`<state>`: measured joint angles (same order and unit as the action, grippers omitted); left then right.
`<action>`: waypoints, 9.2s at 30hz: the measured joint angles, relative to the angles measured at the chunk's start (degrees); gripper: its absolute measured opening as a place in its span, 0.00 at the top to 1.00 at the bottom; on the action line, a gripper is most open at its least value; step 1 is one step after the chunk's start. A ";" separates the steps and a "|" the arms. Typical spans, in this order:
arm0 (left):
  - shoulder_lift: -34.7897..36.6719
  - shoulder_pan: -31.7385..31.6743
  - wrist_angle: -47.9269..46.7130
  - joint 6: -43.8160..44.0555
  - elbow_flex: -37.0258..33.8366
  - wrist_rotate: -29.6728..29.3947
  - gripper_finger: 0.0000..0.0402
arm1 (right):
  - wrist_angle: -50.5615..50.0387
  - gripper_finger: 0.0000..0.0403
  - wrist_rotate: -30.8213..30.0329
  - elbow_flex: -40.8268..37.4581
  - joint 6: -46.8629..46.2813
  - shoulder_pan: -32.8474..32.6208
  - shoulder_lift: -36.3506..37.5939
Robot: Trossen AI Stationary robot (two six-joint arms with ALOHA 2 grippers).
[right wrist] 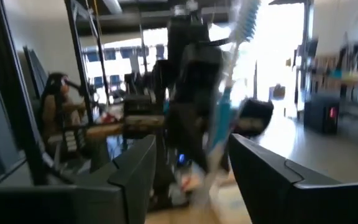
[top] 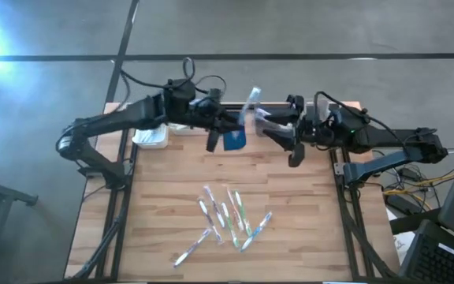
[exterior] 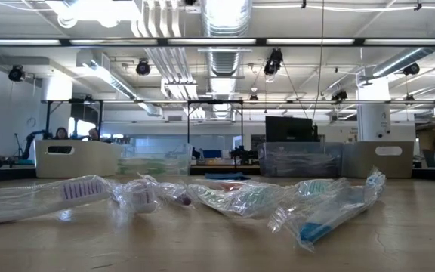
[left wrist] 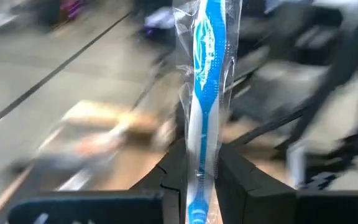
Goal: Pick & Place Toothbrushes
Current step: Put the blue toothbrush into the white bin, then put the orange toothbrush into the gray bin
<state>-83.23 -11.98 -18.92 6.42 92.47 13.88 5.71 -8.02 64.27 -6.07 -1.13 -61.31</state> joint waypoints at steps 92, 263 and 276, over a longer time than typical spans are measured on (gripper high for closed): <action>-1.20 -35.28 -39.08 9.79 -40.28 -37.27 0.86 | -29.68 0.53 0.51 -1.73 -16.93 0.02 5.30; -31.96 12.36 -16.74 -60.75 -13.03 -10.07 0.98 | -26.51 0.51 0.47 -1.73 -16.23 0.02 3.88; -26.36 14.27 -21.96 -60.05 -13.29 -8.26 0.98 | -26.65 0.58 0.47 -1.73 -16.23 0.04 4.25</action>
<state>-109.59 2.29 -40.87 -53.63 79.18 5.61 -20.94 -7.55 62.54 -22.31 -1.08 -57.05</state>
